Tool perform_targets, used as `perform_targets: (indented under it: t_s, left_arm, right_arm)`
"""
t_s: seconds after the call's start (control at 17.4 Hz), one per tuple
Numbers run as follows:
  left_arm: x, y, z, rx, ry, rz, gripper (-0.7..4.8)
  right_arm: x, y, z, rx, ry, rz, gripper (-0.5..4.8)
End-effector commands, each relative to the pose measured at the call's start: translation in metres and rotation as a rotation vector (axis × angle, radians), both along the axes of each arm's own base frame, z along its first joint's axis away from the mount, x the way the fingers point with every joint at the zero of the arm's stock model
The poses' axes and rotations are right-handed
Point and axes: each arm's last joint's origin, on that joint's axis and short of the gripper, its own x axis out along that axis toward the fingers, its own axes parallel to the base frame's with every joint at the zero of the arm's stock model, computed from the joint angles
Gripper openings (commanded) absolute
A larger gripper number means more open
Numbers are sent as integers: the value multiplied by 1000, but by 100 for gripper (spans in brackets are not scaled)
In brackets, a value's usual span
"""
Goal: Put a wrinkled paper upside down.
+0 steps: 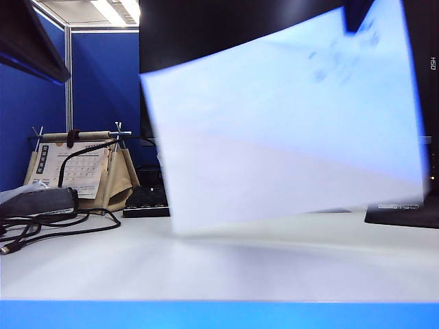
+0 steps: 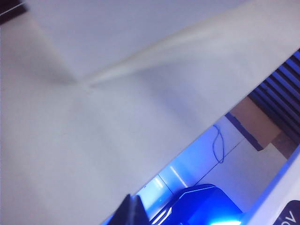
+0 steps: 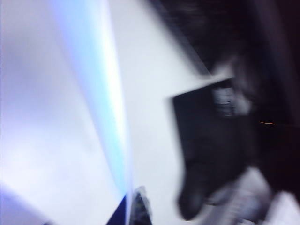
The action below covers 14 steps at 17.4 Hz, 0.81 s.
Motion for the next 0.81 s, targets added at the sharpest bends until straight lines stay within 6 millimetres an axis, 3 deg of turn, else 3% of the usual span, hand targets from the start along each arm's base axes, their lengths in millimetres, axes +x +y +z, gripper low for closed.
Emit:
perform_targets:
  t_s: [0.06,0.35,0.46,0.69,0.81]
  left_arm:
    - [-1,0,4,-16,-18,-1,9]
    - [0,-1,6,-32,-37,-1,9]
    - [1,-1,6,-38,-44,-1,9]
    - [1,-1,7,-40,-46,-1,9]
    - [1,-1,7,-47,-54,-1,9]
  right_arm:
    - [-15,11,-26,33,95,40,-6]
    - [-27,16,-93,72,275,57,-6]
    - [-25,19,-101,127,275,61,-6]
    - [-19,30,-98,253,242,94,-6]
    - [-3,35,-110,268,260,71,-6]
